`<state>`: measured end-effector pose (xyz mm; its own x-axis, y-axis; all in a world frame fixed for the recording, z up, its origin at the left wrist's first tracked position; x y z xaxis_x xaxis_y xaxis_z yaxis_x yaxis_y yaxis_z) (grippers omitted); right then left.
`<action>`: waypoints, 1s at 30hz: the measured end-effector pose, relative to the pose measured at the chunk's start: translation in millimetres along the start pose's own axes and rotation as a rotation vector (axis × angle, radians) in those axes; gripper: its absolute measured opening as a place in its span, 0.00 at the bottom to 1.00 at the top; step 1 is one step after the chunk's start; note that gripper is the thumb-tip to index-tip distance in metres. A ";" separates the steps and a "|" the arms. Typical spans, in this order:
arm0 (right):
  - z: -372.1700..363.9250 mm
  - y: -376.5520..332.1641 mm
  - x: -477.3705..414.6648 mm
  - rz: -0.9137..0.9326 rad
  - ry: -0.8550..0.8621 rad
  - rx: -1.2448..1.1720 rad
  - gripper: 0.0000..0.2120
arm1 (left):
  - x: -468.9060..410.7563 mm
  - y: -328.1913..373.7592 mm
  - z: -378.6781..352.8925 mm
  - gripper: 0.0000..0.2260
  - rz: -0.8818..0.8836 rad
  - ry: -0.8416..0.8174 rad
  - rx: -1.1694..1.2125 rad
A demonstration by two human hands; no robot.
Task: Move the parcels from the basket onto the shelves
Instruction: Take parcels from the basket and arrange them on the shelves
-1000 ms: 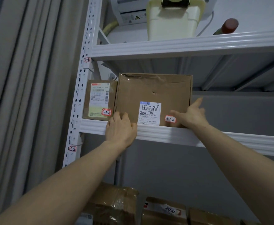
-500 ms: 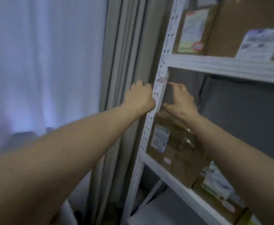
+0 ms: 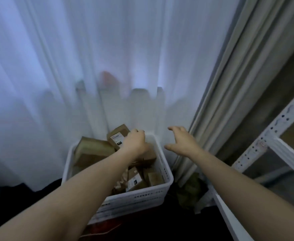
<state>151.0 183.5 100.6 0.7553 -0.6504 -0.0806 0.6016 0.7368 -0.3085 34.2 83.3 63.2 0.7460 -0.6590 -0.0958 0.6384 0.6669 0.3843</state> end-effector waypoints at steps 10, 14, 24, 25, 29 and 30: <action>-158.4 -84.2 -101.0 -0.076 -0.246 -0.154 0.28 | -57.7 -214.8 -38.3 0.21 0.303 -0.185 -0.038; -199.7 -100.1 -146.2 -0.019 -0.289 -0.122 0.24 | -87.0 -248.9 -51.3 0.23 0.352 -0.211 -0.021; -329.6 -123.2 -291.9 0.420 -0.311 0.203 0.28 | -154.2 -292.9 -94.6 0.22 0.467 -0.147 -0.027; -341.3 -124.7 -299.7 0.470 -0.308 0.260 0.30 | -157.3 -296.9 -99.9 0.22 0.484 -0.149 -0.031; -372.9 -126.2 -319.1 0.614 -0.295 0.490 0.37 | -163.5 -306.6 -119.2 0.23 0.542 -0.149 -0.016; -377.7 -125.3 -319.7 0.634 -0.290 0.527 0.38 | -163.1 -307.2 -123.0 0.22 0.552 -0.147 -0.013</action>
<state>-264.1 229.4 -193.0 0.9816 -0.0692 0.1778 0.0334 0.9799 0.1967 -260.3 28.7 -152.1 0.9362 -0.2521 0.2450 0.1641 0.9298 0.3294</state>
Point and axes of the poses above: each hand's wrist, its own x-axis away from the middle knuckle, its own z-axis out of the back of the hand, y = z × x, the point moved 7 cm from there along -x, towards the middle knuckle, and after that the axes turned 14 degrees about y, right-handed, at the moved point
